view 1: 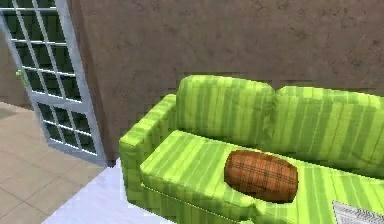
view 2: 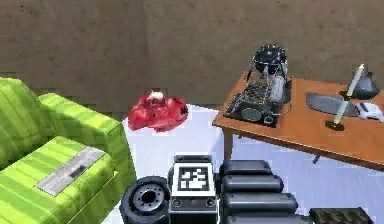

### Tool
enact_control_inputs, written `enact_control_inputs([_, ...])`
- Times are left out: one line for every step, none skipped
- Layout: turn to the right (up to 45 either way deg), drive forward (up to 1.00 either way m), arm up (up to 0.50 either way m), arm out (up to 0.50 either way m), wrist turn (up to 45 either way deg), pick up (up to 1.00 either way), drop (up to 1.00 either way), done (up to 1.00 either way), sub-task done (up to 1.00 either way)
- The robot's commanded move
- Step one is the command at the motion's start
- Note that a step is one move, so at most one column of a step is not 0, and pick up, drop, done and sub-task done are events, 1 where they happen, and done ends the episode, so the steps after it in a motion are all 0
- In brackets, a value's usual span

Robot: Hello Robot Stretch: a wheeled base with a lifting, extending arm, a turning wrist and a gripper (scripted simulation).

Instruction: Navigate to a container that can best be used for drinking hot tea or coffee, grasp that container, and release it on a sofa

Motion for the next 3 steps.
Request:
enact_control_inputs([9.0, 0.00, 0.00, 0.00, 0.0, 0.00, 0.00, 0.00, 0.00])
enact_control_inputs([0.0, 0.30, 0.00, 0.00, 0.0, 0.00, 0.00, 0.00, 0.00])
enact_control_inputs([-42.0, 0.00, 0.00, 0.00, 0.0, 0.00, 0.00, 0.00, 0.00])
